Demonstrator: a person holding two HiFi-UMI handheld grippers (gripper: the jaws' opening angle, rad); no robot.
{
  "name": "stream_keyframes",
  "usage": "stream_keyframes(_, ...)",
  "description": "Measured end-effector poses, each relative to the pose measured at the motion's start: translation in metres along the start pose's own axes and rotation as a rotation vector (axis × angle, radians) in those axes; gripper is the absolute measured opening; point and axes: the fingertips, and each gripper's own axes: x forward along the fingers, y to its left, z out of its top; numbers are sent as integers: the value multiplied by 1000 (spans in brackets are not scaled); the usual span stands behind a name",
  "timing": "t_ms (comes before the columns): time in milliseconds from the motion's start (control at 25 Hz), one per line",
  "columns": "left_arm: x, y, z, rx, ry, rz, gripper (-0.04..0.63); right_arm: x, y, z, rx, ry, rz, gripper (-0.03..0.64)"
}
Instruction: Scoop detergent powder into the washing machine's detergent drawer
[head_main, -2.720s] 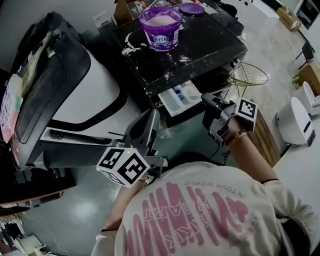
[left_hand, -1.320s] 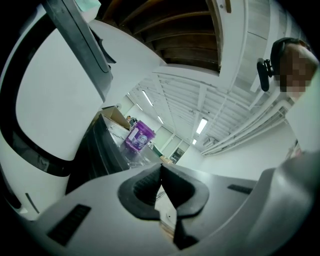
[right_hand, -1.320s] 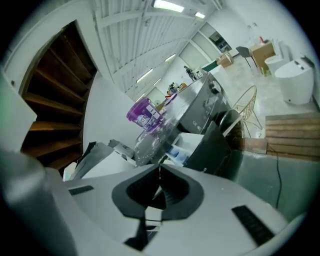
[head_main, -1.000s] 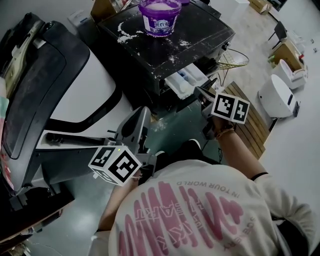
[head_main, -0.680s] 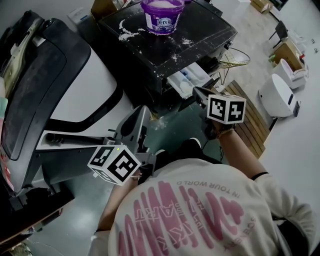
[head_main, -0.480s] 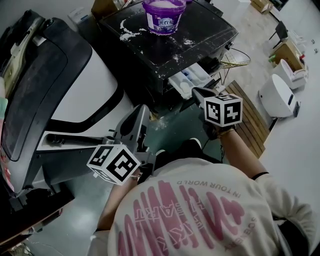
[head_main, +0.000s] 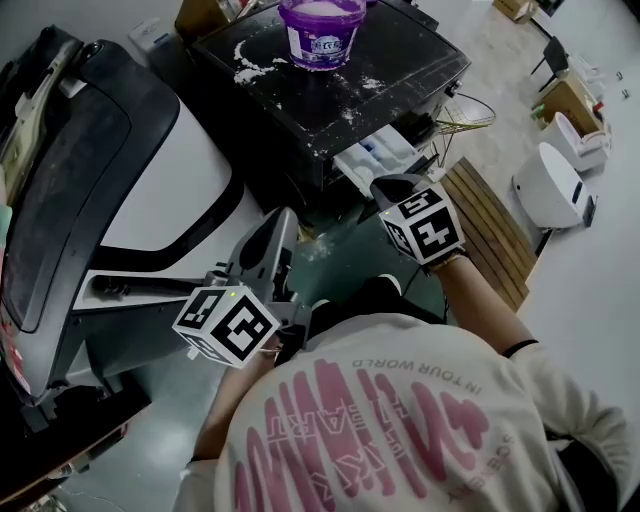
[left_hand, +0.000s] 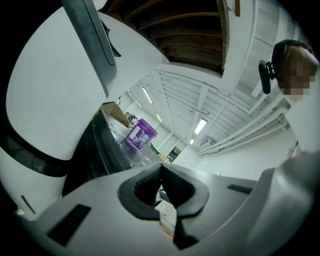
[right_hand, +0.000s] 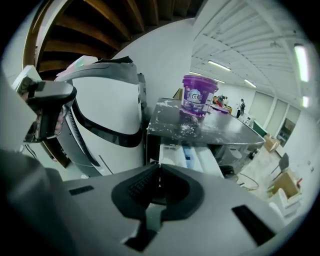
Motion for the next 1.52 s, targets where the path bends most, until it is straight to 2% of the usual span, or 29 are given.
stream_keyframes(640,8,-12,-14,0,22,-12,3,2,9,-4,-354,69,-81,0)
stream_keyframes(880,17,-22,-19,-4,15,-17,3,0,8,-7,-467,83,-63,0)
stream_keyframes(1280,16,-45,-35,-9,-5,43,2,-8,5,-15,-642,65,-14,0)
stream_keyframes(1520,4,-52,-50,-21,-34,103,2,-9,3,-18,-792,38,-3,0)
